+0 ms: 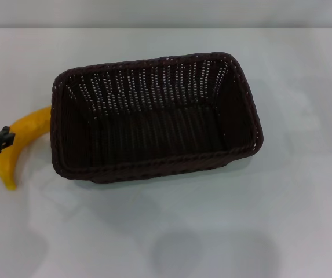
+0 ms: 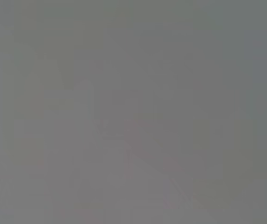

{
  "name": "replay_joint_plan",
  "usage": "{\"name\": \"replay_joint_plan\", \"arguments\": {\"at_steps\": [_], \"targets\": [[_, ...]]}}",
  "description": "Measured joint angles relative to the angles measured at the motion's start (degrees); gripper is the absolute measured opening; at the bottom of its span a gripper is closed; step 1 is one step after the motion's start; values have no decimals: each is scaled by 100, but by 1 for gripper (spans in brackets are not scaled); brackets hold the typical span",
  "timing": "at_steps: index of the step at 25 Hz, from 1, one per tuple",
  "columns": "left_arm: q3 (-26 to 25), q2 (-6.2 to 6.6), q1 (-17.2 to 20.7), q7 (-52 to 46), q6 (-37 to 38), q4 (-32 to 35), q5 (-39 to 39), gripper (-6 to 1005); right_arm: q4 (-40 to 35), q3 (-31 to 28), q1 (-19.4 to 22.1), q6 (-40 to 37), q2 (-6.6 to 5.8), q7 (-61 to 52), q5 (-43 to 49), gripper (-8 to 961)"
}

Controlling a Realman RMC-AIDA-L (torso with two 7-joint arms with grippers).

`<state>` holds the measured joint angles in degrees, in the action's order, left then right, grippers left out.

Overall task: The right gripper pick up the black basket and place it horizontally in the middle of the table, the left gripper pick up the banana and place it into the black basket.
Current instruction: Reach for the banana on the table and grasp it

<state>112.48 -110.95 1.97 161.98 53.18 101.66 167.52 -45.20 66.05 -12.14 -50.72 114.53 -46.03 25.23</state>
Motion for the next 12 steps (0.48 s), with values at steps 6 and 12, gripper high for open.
{"name": "replay_joint_plan", "arguments": {"at_steps": [6,12], "targets": [[-24,-168,-164,0,6,-252,-36,818,-4,42,7,-21,7,-2,0,666],[-48,-268,-206,0,20,-381,-57,817,-7,63,12,-28,7,-2,0,666]]}}
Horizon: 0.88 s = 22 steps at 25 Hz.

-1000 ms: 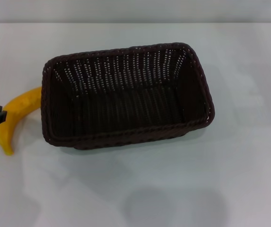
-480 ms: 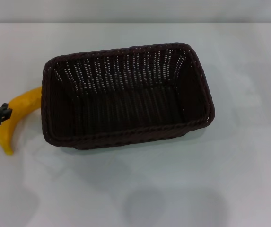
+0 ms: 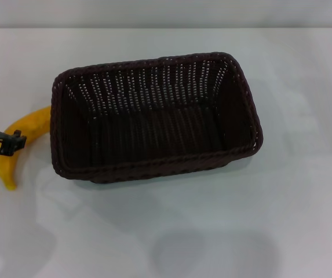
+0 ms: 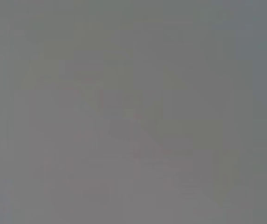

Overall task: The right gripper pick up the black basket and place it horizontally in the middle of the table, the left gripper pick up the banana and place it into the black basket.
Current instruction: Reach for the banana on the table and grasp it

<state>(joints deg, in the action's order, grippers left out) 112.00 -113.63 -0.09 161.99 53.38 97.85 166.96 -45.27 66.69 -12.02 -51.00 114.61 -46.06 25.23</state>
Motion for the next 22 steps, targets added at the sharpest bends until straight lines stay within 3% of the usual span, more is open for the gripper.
{"name": "replay_joint_plan", "arguments": {"at_steps": [10,22], "targets": [[-76,-143,-51,-3,-224,-417,-2,817,-9,7,24,-67,-1,0,-1,667],[-95,-222,-112,-7,-660,-815,-16,817,-8,73,57,-101,0,0,-1,667]]}}
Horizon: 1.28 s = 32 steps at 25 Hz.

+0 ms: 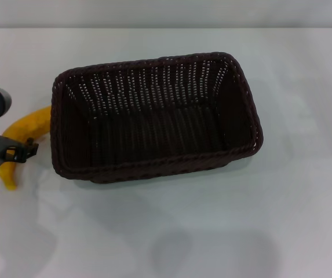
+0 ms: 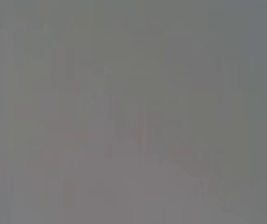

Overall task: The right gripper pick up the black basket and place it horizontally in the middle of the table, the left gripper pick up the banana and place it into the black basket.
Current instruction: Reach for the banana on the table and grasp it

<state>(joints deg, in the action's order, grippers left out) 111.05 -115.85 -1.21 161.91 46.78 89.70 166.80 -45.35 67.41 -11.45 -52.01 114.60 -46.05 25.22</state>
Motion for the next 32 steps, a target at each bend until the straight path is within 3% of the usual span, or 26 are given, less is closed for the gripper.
{"name": "replay_joint_plan", "arguments": {"at_steps": [32], "targets": [[-232,-157,-143,-4,-235,-479,38,807,-53,-1,2,20,0,-9,0,666]]}}
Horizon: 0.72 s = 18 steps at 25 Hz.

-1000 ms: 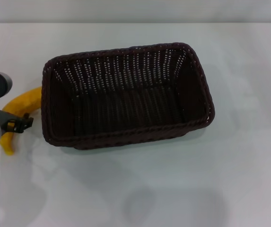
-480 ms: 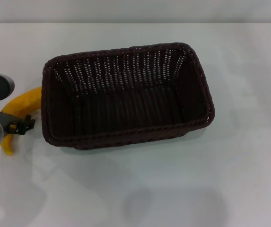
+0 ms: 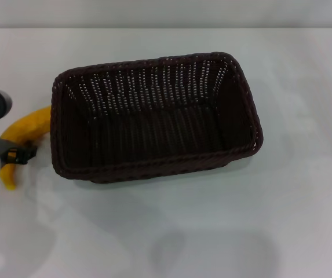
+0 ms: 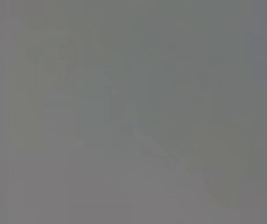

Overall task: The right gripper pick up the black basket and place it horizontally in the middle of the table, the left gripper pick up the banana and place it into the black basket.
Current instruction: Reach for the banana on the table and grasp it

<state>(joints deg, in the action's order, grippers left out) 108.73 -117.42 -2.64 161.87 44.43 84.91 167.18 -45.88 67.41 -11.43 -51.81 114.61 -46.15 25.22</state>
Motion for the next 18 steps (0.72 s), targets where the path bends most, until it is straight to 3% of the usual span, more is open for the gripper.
{"name": "replay_joint_plan", "arguments": {"at_steps": [4,12,18], "targets": [[-112,-51,-25,1,44,-103,4,790,-31,0,0,2,0,0,0,666],[-321,-92,-9,3,124,1,2,534,-78,10,0,5,0,-32,0,666],[-299,-120,30,10,154,154,-227,502,-79,-2,7,5,0,-57,0,666]]}}
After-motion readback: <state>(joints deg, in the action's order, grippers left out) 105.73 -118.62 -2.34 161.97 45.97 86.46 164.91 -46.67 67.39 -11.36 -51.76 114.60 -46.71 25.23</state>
